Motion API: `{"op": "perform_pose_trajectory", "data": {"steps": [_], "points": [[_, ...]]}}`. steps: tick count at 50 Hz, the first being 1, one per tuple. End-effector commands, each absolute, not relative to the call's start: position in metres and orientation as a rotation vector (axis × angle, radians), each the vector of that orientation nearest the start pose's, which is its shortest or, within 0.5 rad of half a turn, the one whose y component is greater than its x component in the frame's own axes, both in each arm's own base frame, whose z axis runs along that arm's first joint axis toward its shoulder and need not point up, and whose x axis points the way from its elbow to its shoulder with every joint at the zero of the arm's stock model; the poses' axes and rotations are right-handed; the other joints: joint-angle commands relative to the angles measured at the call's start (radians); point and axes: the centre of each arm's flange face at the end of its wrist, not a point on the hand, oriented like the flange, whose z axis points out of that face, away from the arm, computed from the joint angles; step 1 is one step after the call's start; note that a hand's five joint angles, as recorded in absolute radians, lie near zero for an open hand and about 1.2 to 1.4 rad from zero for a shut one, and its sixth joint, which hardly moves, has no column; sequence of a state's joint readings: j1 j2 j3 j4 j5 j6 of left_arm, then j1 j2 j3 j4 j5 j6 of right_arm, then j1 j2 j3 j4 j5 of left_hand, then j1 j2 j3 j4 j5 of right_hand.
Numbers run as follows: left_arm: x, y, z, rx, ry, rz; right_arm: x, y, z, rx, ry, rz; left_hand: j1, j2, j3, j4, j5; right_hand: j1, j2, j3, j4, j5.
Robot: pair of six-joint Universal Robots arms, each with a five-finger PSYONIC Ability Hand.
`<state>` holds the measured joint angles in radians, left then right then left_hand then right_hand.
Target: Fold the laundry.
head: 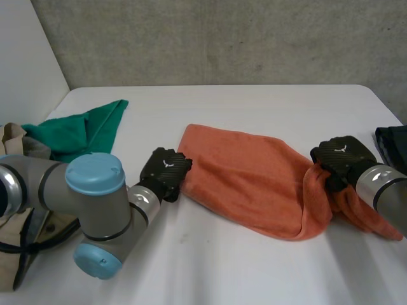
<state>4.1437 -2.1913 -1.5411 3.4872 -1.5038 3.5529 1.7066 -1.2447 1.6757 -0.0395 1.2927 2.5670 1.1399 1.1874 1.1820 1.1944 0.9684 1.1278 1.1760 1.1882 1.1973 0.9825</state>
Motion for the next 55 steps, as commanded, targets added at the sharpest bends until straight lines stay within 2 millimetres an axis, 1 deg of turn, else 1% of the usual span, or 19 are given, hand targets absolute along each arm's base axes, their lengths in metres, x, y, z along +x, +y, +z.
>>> {"op": "perform_pose_trajectory", "data": {"steps": [1, 2, 3, 9, 12, 16, 20, 24, 27, 30, 32, 35, 36, 40, 42, 47, 52, 53, 55], "points": [[-0.304, -0.254, 0.186, 1.164, 2.139, -2.127, 0.201, -0.296, 0.215, -1.144, 2.301, -1.863, 0.256, 0.209, 0.214, 0.202, 0.253, 0.268, 0.220, 0.208, 0.199, 0.239], [-0.301, -0.253, 0.197, 1.139, 2.113, -2.157, 0.201, -0.295, 0.222, -1.147, 2.293, -1.879, 0.256, 0.209, 0.214, 0.202, 0.253, 0.268, 0.220, 0.208, 0.199, 0.239], [-0.292, -0.253, 0.224, 1.076, 2.052, -2.222, 0.199, -0.295, 0.237, -1.154, 2.280, -1.907, 0.256, 0.209, 0.214, 0.202, 0.253, 0.268, 0.220, 0.208, 0.199, 0.239], [-0.249, -0.243, 0.310, 0.840, 1.845, -2.393, 0.188, -0.284, 0.294, -1.254, 2.282, -1.972, 0.256, 0.209, 0.214, 0.202, 0.253, 0.268, 0.220, 0.208, 0.199, 0.239], [-0.236, -0.240, 0.324, 0.800, 1.827, -2.392, 0.185, -0.276, 0.305, -1.333, 2.300, -1.940, 0.256, 0.209, 0.214, 0.202, 0.253, 0.268, 0.220, 0.208, 0.199, 0.239], [-0.224, -0.241, 0.319, 0.821, 1.904, -2.301, 0.184, -0.265, 0.303, -1.489, 2.317, -1.825, 0.256, 0.209, 0.214, 0.202, 0.253, 0.268, 0.220, 0.208, 0.199, 0.239], [-0.217, -0.258, 0.279, 0.865, 2.092, -2.110, 0.187, -0.266, 0.282, -1.626, 2.329, -1.681, 0.256, 0.209, 0.214, 0.202, 0.253, 0.268, 0.220, 0.208, 0.199, 0.239], [-0.223, -0.276, 0.244, 0.904, 2.196, -1.999, 0.199, -0.283, 0.255, -1.676, 2.323, -1.623, 0.256, 0.209, 0.214, 0.202, 0.253, 0.268, 0.220, 0.208, 0.199, 0.239], [-0.229, -0.294, 0.237, 0.897, 2.181, -2.022, 0.209, -0.303, 0.250, -1.628, 2.307, -1.739, 0.256, 0.209, 0.214, 0.202, 0.253, 0.268, 0.220, 0.208, 0.199, 0.239], [-0.239, -0.324, 0.254, 0.829, 2.032, -2.186, 0.223, -0.335, 0.260, -1.459, 2.265, -2.034, 0.256, 0.209, 0.214, 0.202, 0.253, 0.268, 0.220, 0.208, 0.199, 0.239], [-0.244, -0.342, 0.287, 0.725, 1.862, -2.362, 0.228, -0.358, 0.285, -1.255, 2.159, -2.334, 0.256, 0.209, 0.214, 0.202, 0.253, 0.268, 0.220, 0.208, 0.199, 0.239], [-0.245, -0.354, 0.324, 0.579, 1.678, -2.543, 0.230, -0.374, 0.314, -1.020, 1.974, -2.609, 0.256, 0.209, 0.214, 0.202, 0.253, 0.268, 0.220, 0.208, 0.199, 0.239], [-0.244, -0.359, 0.349, 0.474, 1.547, -2.657, 0.232, -0.378, 0.335, -0.885, 1.793, -2.760, 0.256, 0.209, 0.214, 0.202, 0.253, 0.268, 0.220, 0.208, 0.199, 0.239], [-0.240, -0.362, 0.391, 0.259, 1.291, -2.840, 0.240, -0.375, 0.374, -0.665, 1.360, -2.968, 0.256, 0.209, 0.214, 0.202, 0.253, 0.268, 0.220, 0.208, 0.199, 0.239], [-0.238, -0.363, 0.397, 0.218, 1.244, -2.856, 0.243, -0.373, 0.383, -0.641, 1.232, -3.013, 0.256, 0.209, 0.214, 0.202, 0.253, 0.268, 0.220, 0.208, 0.199, 0.239], [-0.239, -0.363, 0.383, 0.264, 1.346, -2.798, 0.247, -0.376, 0.370, -0.725, 1.250, -2.965, 0.256, 0.209, 0.214, 0.202, 0.253, 0.268, 0.220, 0.208, 0.199, 0.239], [-0.238, -0.359, 0.326, 0.399, 1.651, -2.624, 0.252, -0.373, 0.314, -0.918, 1.541, -2.695, 0.256, 0.209, 0.214, 0.202, 0.253, 0.268, 0.220, 0.208, 0.199, 0.239], [-0.237, -0.356, 0.307, 0.439, 1.731, -2.570, 0.252, -0.372, 0.304, -0.950, 1.585, -2.647, 0.256, 0.209, 0.214, 0.202, 0.253, 0.268, 0.220, 0.208, 0.199, 0.239], [-0.237, -0.351, 0.288, 0.473, 1.803, -2.522, 0.252, -0.365, 0.273, -1.049, 1.717, -2.499, 0.256, 0.209, 0.214, 0.202, 0.253, 0.268, 0.220, 0.208, 0.199, 0.239]]}}
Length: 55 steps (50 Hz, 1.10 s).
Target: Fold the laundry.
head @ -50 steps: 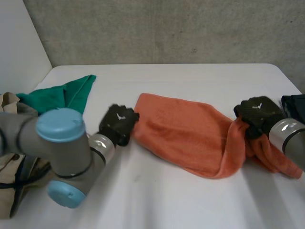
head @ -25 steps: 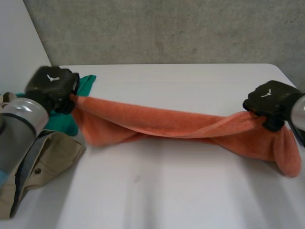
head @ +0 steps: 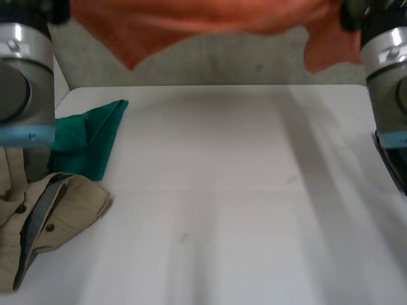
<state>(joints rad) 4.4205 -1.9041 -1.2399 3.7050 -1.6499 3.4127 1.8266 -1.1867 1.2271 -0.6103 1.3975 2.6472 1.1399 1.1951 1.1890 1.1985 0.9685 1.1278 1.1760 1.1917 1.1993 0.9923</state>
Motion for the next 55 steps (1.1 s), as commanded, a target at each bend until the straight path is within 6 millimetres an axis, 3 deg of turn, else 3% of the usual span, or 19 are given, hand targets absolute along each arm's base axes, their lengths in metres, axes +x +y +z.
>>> {"op": "perform_pose_trajectory", "data": {"steps": [1, 2, 5, 7, 11, 13, 14, 16, 22, 29, 35, 40, 44, 49, 55], "points": [[-0.238, -0.347, 0.279, 0.498, 1.834, -2.498, 0.251, -0.362, 0.263, -1.081, 1.759, -2.450, 0.256, 0.201, 0.207, 0.198, 0.253, 0.268, 0.220, 0.205, 0.197, 0.229], [-0.238, -0.341, 0.260, 0.535, 1.898, -2.450, 0.249, -0.355, 0.242, -1.142, 1.846, -2.345, 0.256, 0.201, 0.207, 0.198, 0.253, 0.268, 0.220, 0.205, 0.197, 0.229], [-0.240, -0.328, 0.233, 0.600, 1.988, -2.379, 0.245, -0.341, 0.208, -1.232, 1.970, -2.166, 0.256, 0.201, 0.207, 0.198, 0.253, 0.268, 0.220, 0.205, 0.197, 0.229], [-0.242, -0.317, 0.211, 0.663, 2.042, -2.319, 0.242, -0.325, 0.175, -1.315, 2.074, -1.982, 0.256, 0.201, 0.207, 0.198, 0.253, 0.268, 0.220, 0.205, 0.197, 0.229], [-0.244, -0.303, 0.188, 0.760, 2.067, -2.254, 0.236, -0.310, 0.145, -1.410, 2.177, -1.806, 0.256, 0.201, 0.207, 0.198, 0.253, 0.098, 0.050, 0.034, 0.027, 0.059], [-0.244, -0.298, 0.184, 0.786, 2.060, -2.239, 0.233, -0.310, 0.143, -1.431, 2.201, -1.778, 0.256, 0.201, 0.207, 0.198, 0.253, -0.010, -0.058, -0.074, -0.082, -0.049], [-0.244, -0.296, 0.181, 0.805, 2.048, -2.235, 0.231, -0.310, 0.144, -1.432, 2.227, -1.755, 0.256, 0.201, 0.207, 0.198, 0.253, -0.304, -0.353, -0.368, -0.376, -0.343], [-0.243, -0.295, 0.181, 0.814, 2.037, -2.234, 0.228, -0.311, 0.148, -1.421, 2.248, -1.747, 0.256, 0.201, 0.207, 0.198, 0.253, -0.594, -0.642, -0.658, -0.665, -0.633], [-0.240, -0.290, 0.197, 0.792, 1.994, -2.278, 0.219, -0.319, 0.185, -1.319, 2.319, -1.726, 0.256, 0.201, 0.207, 0.198, 0.253, -0.853, -0.901, -0.917, -0.925, -0.892], [-0.238, -0.283, 0.212, 0.778, 1.981, -2.326, 0.208, -0.326, 0.213, -1.279, 2.416, -1.583, 0.256, 0.201, 0.207, 0.198, 0.253, -0.854, -0.902, -0.917, -0.925, -0.893], [-0.236, -0.279, 0.212, 0.783, 2.002, -2.331, 0.208, -0.337, 0.221, -1.392, 2.419, -1.550, 0.256, 0.201, 0.207, 0.198, 0.253, -0.736, -0.784, -0.800, -0.808, -0.775], [-0.235, -0.277, 0.209, 0.787, 2.023, -2.318, 0.213, -0.339, 0.215, -1.556, 2.388, -1.528, 0.256, 0.201, 0.207, 0.198, 0.253, -0.669, -0.717, -0.733, -0.740, -0.708], [-0.233, -0.277, 0.207, 0.787, 2.033, -2.307, 0.220, -0.346, 0.206, -1.697, 2.324, -1.606, 0.256, 0.201, 0.207, 0.198, 0.253, -0.610, -0.658, -0.674, -0.681, -0.649], [-0.229, -0.279, 0.205, 0.776, 2.039, -2.294, 0.229, -0.362, 0.188, -1.859, 2.229, -1.729, 0.256, 0.201, 0.207, 0.198, 0.253, -0.551, -0.599, -0.615, -0.623, -0.590], [-0.227, -0.281, 0.207, 0.772, 2.037, -2.294, 0.236, -0.368, 0.163, -1.965, 2.183, -1.699, 0.256, 0.201, 0.207, 0.198, 0.253, -0.548, -0.596, -0.612, -0.620, -0.587]]}}
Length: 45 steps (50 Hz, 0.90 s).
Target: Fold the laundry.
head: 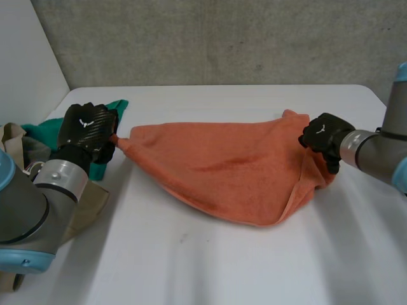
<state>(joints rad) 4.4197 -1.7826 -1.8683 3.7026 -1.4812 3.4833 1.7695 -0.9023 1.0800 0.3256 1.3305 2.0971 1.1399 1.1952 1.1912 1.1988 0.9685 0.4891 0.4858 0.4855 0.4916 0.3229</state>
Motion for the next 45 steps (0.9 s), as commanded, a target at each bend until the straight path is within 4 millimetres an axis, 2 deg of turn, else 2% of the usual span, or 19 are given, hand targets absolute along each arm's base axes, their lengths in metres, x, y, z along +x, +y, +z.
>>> {"op": "perform_pose_trajectory", "data": {"steps": [1, 4, 9, 11, 12, 16, 20, 24, 26, 30, 31, 34, 35, 37, 39, 40, 42, 43, 45], "points": [[-0.226, -0.281, 0.207, 0.770, 2.040, -2.293, 0.237, -0.370, 0.156, -1.975, 2.182, -1.690, 0.256, 0.201, 0.205, 0.197, 0.253, 0.094, 0.097, 0.097, 0.091, 0.085], [-0.225, -0.281, 0.208, 0.768, 2.046, -2.288, 0.237, -0.374, 0.148, -1.978, 2.196, -1.689, 0.256, 0.201, 0.205, 0.197, 0.253, 0.117, 0.120, 0.121, 0.114, 0.109], [-0.224, -0.279, 0.209, 0.766, 2.068, -2.283, 0.234, -0.383, 0.133, -1.969, 2.235, -1.714, 0.256, 0.201, 0.205, 0.197, 0.253, 0.392, 0.396, 0.396, 0.390, 0.384], [-0.223, -0.277, 0.211, 0.762, 2.080, -2.280, 0.231, -0.386, 0.133, -1.958, 2.247, -1.735, 0.256, 0.201, 0.205, 0.197, 0.253, 0.872, 0.875, 0.876, 0.869, 0.863], [-0.223, -0.277, 0.211, 0.760, 2.085, -2.277, 0.230, -0.387, 0.135, -1.950, 2.252, -1.745, 0.256, 0.201, 0.205, 0.197, 0.253, 0.907, 0.910, 0.910, 0.904, 0.898], [-0.220, -0.273, 0.216, 0.759, 2.104, -2.253, 0.217, -0.386, 0.156, -1.832, 2.313, -1.790, 0.256, 0.201, 0.205, 0.197, 0.253, 0.907, 0.910, 0.911, 0.905, 0.899], [-0.212, -0.264, 0.224, 0.764, 2.139, -2.193, 0.193, -0.369, 0.188, -1.711, 2.380, -1.794, 0.256, 0.201, 0.205, 0.197, 0.253, 0.907, 0.910, 0.911, 0.905, 0.899], [-0.202, -0.254, 0.228, 0.787, 2.176, -2.089, 0.166, -0.350, 0.207, -1.682, 2.464, -1.742, 0.256, 0.201, 0.205, 0.197, 0.253, 0.907, 0.910, 0.911, 0.905, 0.899], [-0.197, -0.248, 0.230, 0.808, 2.184, -2.037, 0.156, -0.340, 0.209, -1.690, 2.509, -1.679, 0.256, 0.201, 0.205, 0.197, 0.253, 0.907, 0.910, 0.911, 0.905, 0.899], [-0.188, -0.228, 0.230, 0.905, 2.226, -1.857, 0.131, -0.310, 0.208, -1.737, 2.626, -1.410, 0.256, 0.201, 0.205, 0.197, 0.253, 0.907, 0.910, 0.911, 0.905, 0.899], [-0.185, -0.220, 0.227, 0.953, 2.249, -1.777, 0.123, -0.298, 0.205, -1.757, 2.659, -1.263, 0.256, 0.201, 0.205, 0.197, 0.253, 0.907, 0.910, 0.911, 0.905, 0.899], [-0.180, -0.207, 0.222, 1.019, 2.285, -1.654, 0.113, -0.284, 0.205, -1.772, 2.673, -1.098, 0.256, 0.201, 0.205, 0.197, 0.253, 0.907, 0.910, 0.911, 0.905, 0.899], [-0.177, -0.201, 0.218, 1.053, 2.305, -1.586, 0.111, -0.282, 0.206, -1.774, 2.661, -1.092, 0.256, 0.201, 0.205, 0.197, 0.253, 0.907, 0.910, 0.911, 0.905, 0.899], [-0.176, -0.198, 0.216, 1.078, 2.311, -1.557, 0.115, -0.284, 0.207, -1.759, 2.622, -1.156, 0.256, 0.201, 0.205, 0.197, 0.253, 0.907, 0.910, 0.911, 0.905, 0.899], [-0.178, -0.203, 0.216, 1.098, 2.290, -1.596, 0.124, -0.292, 0.209, -1.699, 2.561, -1.311, 0.256, 0.201, 0.205, 0.197, 0.253, 0.907, 0.910, 0.911, 0.905, 0.899], [-0.180, -0.205, 0.215, 1.098, 2.279, -1.616, 0.127, -0.296, 0.211, -1.669, 2.544, -1.376, 0.256, 0.201, 0.205, 0.197, 0.253, 0.770, 0.773, 0.774, 0.768, 0.762], [-0.182, -0.213, 0.216, 1.095, 2.249, -1.665, 0.132, -0.305, 0.217, -1.594, 2.515, -1.516, 0.256, 0.201, 0.205, 0.197, 0.253, 0.155, 0.159, 0.159, 0.153, 0.147], [-0.185, -0.220, 0.216, 1.083, 2.219, -1.708, 0.139, -0.313, 0.222, -1.505, 2.473, -1.650, 0.256, 0.201, 0.205, 0.197, 0.253, -0.019, -0.016, -0.016, -0.022, -0.028], [-0.189, -0.228, 0.217, 1.071, 2.193, -1.750, 0.146, -0.319, 0.228, -1.425, 2.422, -1.767, 0.256, 0.201, 0.205, 0.197, 0.253, -0.030, -0.026, -0.026, -0.032, -0.038]]}}
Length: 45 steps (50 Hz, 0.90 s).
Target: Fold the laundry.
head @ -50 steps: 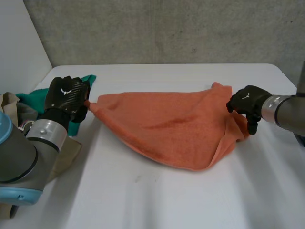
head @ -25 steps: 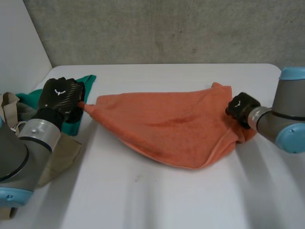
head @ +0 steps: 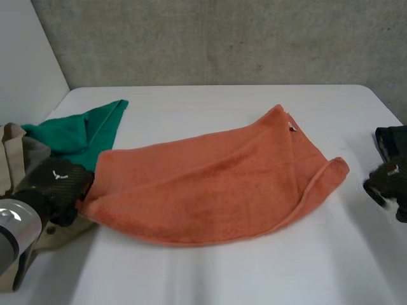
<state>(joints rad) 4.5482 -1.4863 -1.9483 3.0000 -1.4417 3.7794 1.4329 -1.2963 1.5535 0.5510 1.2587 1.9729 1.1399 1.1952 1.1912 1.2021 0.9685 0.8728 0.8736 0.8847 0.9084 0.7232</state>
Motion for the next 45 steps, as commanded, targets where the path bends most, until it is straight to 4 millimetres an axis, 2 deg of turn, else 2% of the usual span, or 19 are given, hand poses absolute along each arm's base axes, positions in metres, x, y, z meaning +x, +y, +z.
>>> {"op": "perform_pose_trajectory", "data": {"steps": [1, 2, 4, 8, 13, 14, 16, 21, 23, 28, 29, 33, 35, 39, 45], "points": [[-0.191, -0.231, 0.218, 1.061, 2.185, -1.766, 0.149, -0.321, 0.230, -1.389, 2.403, -1.814, 0.256, 0.201, 0.205, 0.194, 0.253, -0.428, -0.429, -0.440, -0.464, -0.453], [-0.193, -0.236, 0.220, 1.032, 2.182, -1.787, 0.158, -0.324, 0.233, -1.348, 2.348, -1.885, 0.256, 0.201, 0.205, 0.194, 0.253, -0.428, -0.429, -0.440, -0.464, -0.453], [-0.195, -0.240, 0.221, 1.000, 2.191, -1.794, 0.168, -0.323, 0.234, -1.359, 2.304, -1.920, 0.256, 0.201, 0.205, 0.194, 0.253, -0.428, -0.429, -0.440, -0.464, -0.453], [-0.197, -0.246, 0.224, 0.934, 2.209, -1.808, 0.185, -0.323, 0.224, -1.474, 2.222, -1.925, 0.256, 0.201, 0.205, 0.194, 0.253, -0.428, -0.429, -0.440, -0.464, -0.453], [-0.201, -0.247, 0.226, 0.924, 2.215, -1.829, 0.201, -0.329, 0.198, -1.668, 2.192, -1.822, 0.256, 0.201, 0.205, 0.194, 0.253, -0.434, -0.435, -0.446, -0.470, -0.459], [-0.201, -0.247, 0.227, 0.923, 2.216, -1.832, 0.204, -0.331, 0.187, -1.708, 2.218, -1.752, 0.256, 0.201, 0.205, 0.194, 0.253, -0.428, -0.429, -0.440, -0.464, -0.453], [-0.201, -0.248, 0.227, 0.920, 2.213, -1.835, 0.204, -0.333, 0.178, -1.733, 2.258, -1.686, 0.256, 0.201, 0.205, 0.194, 0.253, -0.428, -0.429, -0.440, -0.464, -0.453], [-0.199, -0.251, 0.229, 0.904, 2.206, -1.842, 0.194, -0.341, 0.152, -1.707, 2.449, -1.485, 0.256, 0.201, 0.205, 0.194, 0.253, -0.411, -0.411, -0.422, -0.446, -0.435], [-0.198, -0.253, 0.228, 0.899, 2.211, -1.838, 0.191, -0.344, 0.152, -1.663, 2.476, -1.485, 0.256, 0.201, 0.205, 0.194, 0.253, -0.393, -0.394, -0.405, -0.429, -0.418], [-0.197, -0.257, 0.226, 0.894, 2.216, -1.835, 0.180, -0.356, 0.175, -1.456, 2.471, -1.640, 0.256, 0.201, 0.205, 0.194, 0.253, -0.343, -0.344, -0.355, -0.379, -0.368], [-0.198, -0.259, 0.227, 0.891, 2.216, -1.844, 0.176, -0.356, 0.185, -1.371, 2.458, -1.686, 0.256, 0.201, 0.205, 0.194, 0.253, -0.343, -0.344, -0.355, -0.379, -0.368], [-0.201, -0.264, 0.233, 0.875, 2.213, -1.880, 0.164, -0.346, 0.203, -1.190, 2.441, -1.700, 0.256, 0.201, 0.205, 0.194, 0.253, -0.358, -0.358, -0.370, -0.393, -0.383], [-0.202, -0.267, 0.237, 0.862, 2.208, -1.900, 0.159, -0.340, 0.205, -1.142, 2.436, -1.687, 0.256, 0.201, 0.205, 0.194, 0.253, -0.358, -0.358, -0.370, -0.393, -0.383], [-0.206, -0.274, 0.249, 0.823, 2.194, -1.962, 0.148, -0.326, 0.194, -1.075, 2.435, -1.614, 0.256, 0.201, 0.205, 0.194, 0.253, -0.358, -0.358, -0.370, -0.393, -0.383], [-0.214, -0.290, 0.263, 0.770, 2.169, -2.032, 0.137, -0.311, 0.165, -0.984, 2.475, -1.513, 0.256, 0.201, 0.205, 0.194, 0.253, -0.358, -0.358, -0.370, -0.393, -0.383]]}}
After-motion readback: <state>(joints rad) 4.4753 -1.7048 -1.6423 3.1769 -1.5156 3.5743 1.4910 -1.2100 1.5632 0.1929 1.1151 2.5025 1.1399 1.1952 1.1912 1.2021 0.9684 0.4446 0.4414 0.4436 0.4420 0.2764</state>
